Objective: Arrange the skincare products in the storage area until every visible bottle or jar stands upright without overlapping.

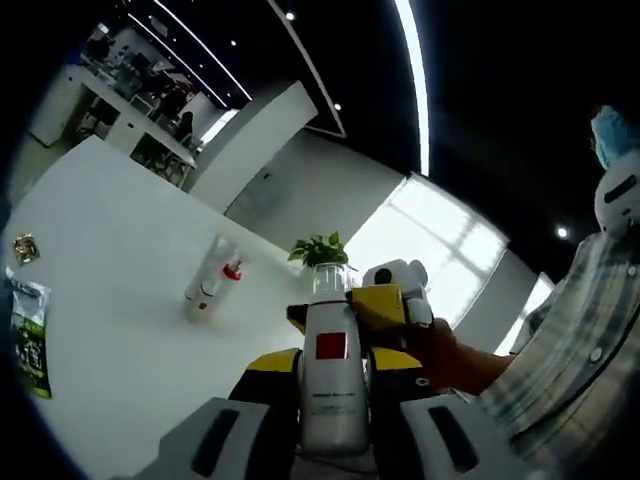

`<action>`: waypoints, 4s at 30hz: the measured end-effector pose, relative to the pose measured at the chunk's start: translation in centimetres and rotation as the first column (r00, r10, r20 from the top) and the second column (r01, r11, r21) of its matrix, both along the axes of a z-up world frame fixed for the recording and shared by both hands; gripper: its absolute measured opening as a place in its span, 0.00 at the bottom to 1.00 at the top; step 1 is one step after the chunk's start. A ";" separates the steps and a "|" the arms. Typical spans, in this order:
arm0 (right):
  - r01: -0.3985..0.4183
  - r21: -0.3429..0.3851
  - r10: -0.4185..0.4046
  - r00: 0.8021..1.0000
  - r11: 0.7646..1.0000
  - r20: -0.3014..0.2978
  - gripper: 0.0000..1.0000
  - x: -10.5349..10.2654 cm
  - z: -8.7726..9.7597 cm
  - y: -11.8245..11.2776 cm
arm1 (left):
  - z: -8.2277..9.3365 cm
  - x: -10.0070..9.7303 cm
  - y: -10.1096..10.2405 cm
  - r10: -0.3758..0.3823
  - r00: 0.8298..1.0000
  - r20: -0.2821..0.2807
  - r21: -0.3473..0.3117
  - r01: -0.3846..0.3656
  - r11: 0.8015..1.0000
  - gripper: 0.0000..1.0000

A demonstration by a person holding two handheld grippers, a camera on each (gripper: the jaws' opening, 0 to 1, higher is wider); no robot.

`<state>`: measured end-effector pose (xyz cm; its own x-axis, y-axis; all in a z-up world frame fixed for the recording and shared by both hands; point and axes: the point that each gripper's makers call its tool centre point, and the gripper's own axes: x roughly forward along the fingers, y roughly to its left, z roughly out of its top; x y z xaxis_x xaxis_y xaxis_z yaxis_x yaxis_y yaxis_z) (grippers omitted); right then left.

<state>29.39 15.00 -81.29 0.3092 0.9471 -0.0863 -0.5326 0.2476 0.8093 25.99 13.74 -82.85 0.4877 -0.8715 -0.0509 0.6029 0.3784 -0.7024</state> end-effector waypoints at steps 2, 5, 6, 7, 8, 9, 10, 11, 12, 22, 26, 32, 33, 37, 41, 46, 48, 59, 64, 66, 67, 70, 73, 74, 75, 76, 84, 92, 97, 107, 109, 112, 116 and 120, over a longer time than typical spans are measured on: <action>0.021 0.005 -0.021 1.000 1.000 -0.019 0.25 0.2 -0.2 0.1 | -0.1 0.5 0.2 0.030 0.999 0.029 0.040 -0.031 0.999 0.24; 0.063 0.046 -0.058 0.993 0.997 -0.107 0.23 0.5 -0.3 0.0 | -0.3 0.8 0.2 0.049 0.996 0.077 0.102 -0.057 0.993 0.24; 0.065 0.070 -0.058 0.993 0.995 -0.106 0.22 0.5 -0.1 -0.2 | -0.1 0.7 0.0 0.047 0.996 0.082 0.099 -0.055 0.994 0.24; 0.066 0.074 -0.059 0.994 0.995 -0.097 0.22 0.5 0.0 -0.3 | -0.1 0.7 -0.1 0.045 0.995 0.088 0.096 -0.053 0.994 0.24; 0.062 0.083 -0.055 0.996 0.995 -0.075 0.22 0.4 0.4 -0.3 | 0.0 0.7 -0.1 0.041 0.995 0.095 0.083 -0.049 0.995 0.24; 0.049 0.094 -0.044 0.998 0.994 -0.053 0.21 0.3 0.8 -0.3 | 0.3 0.5 -0.3 0.023 0.996 0.092 0.055 -0.028 0.998 0.25; 0.019 0.107 -0.018 1.000 0.994 -0.018 0.21 0.1 1.3 -0.3 | 1.1 -0.4 -0.8 -0.039 0.998 0.046 -0.020 0.040 0.999 0.25; -0.045 0.104 0.041 0.998 0.994 0.038 0.21 -0.6 2.0 -0.3 | 1.4 -0.6 -0.8 -0.057 0.998 0.018 -0.058 0.058 0.997 0.25; -0.087 0.104 0.080 0.994 0.991 0.077 0.21 -1.1 2.5 -0.3 | 2.1 -1.1 -0.8 -0.100 0.995 0.014 -0.107 0.101 0.989 0.25; -0.349 0.053 0.319 0.900 0.936 0.297 0.20 -4.9 5.6 0.3 | 3.4 -5.1 -2.2 -0.432 0.902 -0.030 -0.218 0.415 0.883 0.28; -0.390 0.081 0.350 0.886 0.917 0.303 0.21 -5.8 6.2 0.5 | 4.6 -6.6 -2.5 -0.506 0.861 -0.044 -0.303 0.472 0.828 0.26; -0.381 0.111 0.335 0.893 0.918 0.300 0.22 -6.1 6.5 -0.1 | 4.6 -6.8 -3.1 -0.466 0.885 0.001 -0.281 0.447 0.849 0.24; -0.377 0.115 0.329 0.895 0.919 0.300 0.22 -6.1 6.5 -0.2 | 4.7 -6.7 -3.2 -0.454 0.891 0.007 -0.277 0.438 0.855 0.24; -0.325 0.106 0.285 0.916 0.940 0.283 0.22 -5.3 6.3 -0.3 | 4.4 -5.9 -3.3 -0.420 0.908 0.000 -0.256 0.406 0.877 0.23; -0.267 0.099 0.238 0.941 0.958 0.240 0.21 -4.3 5.9 -0.4 | 3.9 -4.1 -3.0 -0.324 0.946 0.004 -0.191 0.318 0.929 0.23; -0.147 0.043 0.138 0.976 0.988 0.167 0.20 -2.4 4.7 -0.3 | 2.5 -2.1 -2.1 -0.205 0.979 0.012 -0.064 0.205 0.977 0.23; -0.124 0.030 0.119 0.983 0.992 0.137 0.20 -2.1 4.2 -0.2 | 2.0 -1.8 -2.0 -0.180 0.984 0.005 -0.019 0.180 0.984 0.23; -0.142 -0.011 0.142 0.980 0.990 0.140 0.18 -2.5 3.3 0.5 | 0.9 -1.8 -1.6 -0.109 0.993 0.047 0.072 0.106 0.992 0.24; -0.240 0.018 0.235 0.961 0.971 0.148 0.17 -3.4 4.0 0.5 | 1.9 -3.1 -1.7 -0.205 0.978 0.038 -0.015 0.206 0.978 0.25; -0.282 0.041 0.272 0.948 0.958 0.164 0.17 -4.1 4.6 0.6 | 2.2 -3.8 -1.9 -0.264 0.964 0.031 -0.045 0.265 0.963 0.24; -0.305 0.038 0.294 0.940 0.952 0.172 0.17 -4.4 4.7 0.6 | 2.4 -4.3 -2.0 -0.303 0.953 0.022 -0.059 0.304 0.951 0.24; -0.358 0.061 0.340 0.919 0.932 0.199 0.17 -5.2 5.4 0.8 | 2.9 -4.8 -2.3 -0.353 0.935 0.044 -0.071 0.355 0.932 0.24; -0.389 0.094 0.363 0.907 0.916 0.214 0.17 -5.5 6.1 0.8 | 3.8 -5.4 -2.5 -0.390 0.919 0.062 -0.110 0.395 0.912 0.23; -0.387 0.096 0.361 0.908 0.917 0.215 0.17 -5.5 6.2 0.8 | 3.8 -5.3 -2.4 -0.382 0.921 0.070 -0.102 0.388 0.916 0.23; -0.383 0.097 0.356 0.909 0.919 0.219 0.17 -5.4 6.2 0.8 | 3.8 -5.0 -2.3 -0.365 0.927 0.085 -0.089 0.372 0.924 0.22; -0.381 0.093 0.353 0.907 0.920 0.231 0.18 -5.3 6.3 0.8 | 3.8 -5.0 -2.3 -0.369 0.926 0.079 -0.091 0.375 0.923 0.22; -0.199 -0.030 0.200 0.947 0.980 0.253 0.19 -2.5 4.8 1.3 | 1.9 -2.0 -1.5 -0.203 0.977 0.072 0.023 0.202 0.979 0.21; -0.095 -0.166 0.139 0.951 0.982 0.278 0.22 -1.6 2.9 1.8 | 0.5 0.1 -0.4 -0.052 0.994 0.092 0.153 0.038 0.987 0.21; -0.102 -0.201 0.157 0.947 0.974 0.282 0.24 -2.2 2.2 2.4 | 0.3 -0.1 -0.6 -0.064 0.991 0.117 0.189 0.041 0.981 0.21; -0.139 -0.247 0.212 0.930 0.959 0.300 0.20 -3.0 1.4 2.6 | -0.3 -0.7 -0.5 -0.076 0.990 0.116 0.184 0.054 0.981 0.22; -0.140 -0.252 0.215 0.930 0.957 0.297 0.20 -3.0 1.2 2.6 | -0.5 -0.7 -0.4 -0.071 0.991 0.113 0.180 0.050 0.982 0.22; -0.134 -0.270 0.218 0.926 0.953 0.308 0.20 -2.9 0.8 2.7 | -1.3 -0.7 -0.1 -0.052 0.995 0.085 0.191 0.035 0.981 0.24; -0.109 -0.290 0.206 0.922 0.951 0.328 0.20 -2.3 0.5 2.0 | -3.4 -0.6 1.2 -0.011 0.997 0.076 0.289 -0.012 0.957 0.37; -0.092 -0.295 0.189 0.928 0.951 0.320 0.20 -1.6 0.1 1.3 | -5.5 -0.5 3.2 0.028 0.997 0.070 0.395 -0.054 0.917 0.53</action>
<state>27.81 16.30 -81.15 0.2314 0.9379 -0.2583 -0.8086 0.3330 0.4850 25.54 16.89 -88.37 0.5359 -0.7653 -0.3566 0.6183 0.6434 -0.4514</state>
